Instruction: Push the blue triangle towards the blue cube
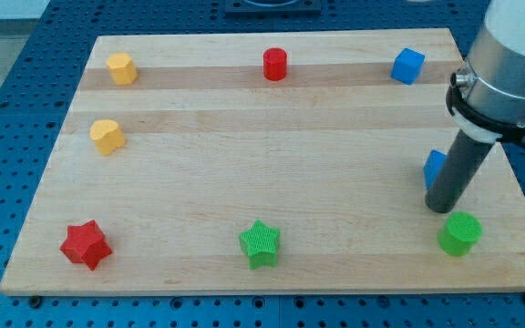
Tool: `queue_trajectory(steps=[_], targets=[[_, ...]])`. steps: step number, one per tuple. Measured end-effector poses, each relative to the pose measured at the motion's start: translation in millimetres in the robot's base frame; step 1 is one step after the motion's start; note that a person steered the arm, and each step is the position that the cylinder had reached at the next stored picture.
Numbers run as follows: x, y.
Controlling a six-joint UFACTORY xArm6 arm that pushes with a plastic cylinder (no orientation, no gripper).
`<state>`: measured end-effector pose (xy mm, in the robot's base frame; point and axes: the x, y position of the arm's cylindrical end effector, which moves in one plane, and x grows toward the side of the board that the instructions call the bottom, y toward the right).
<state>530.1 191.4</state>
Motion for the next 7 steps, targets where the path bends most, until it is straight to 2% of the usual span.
queue_trajectory(steps=[2,5,6,7], targets=[[30,0],[19,-33],[19,-32],[19,4]])
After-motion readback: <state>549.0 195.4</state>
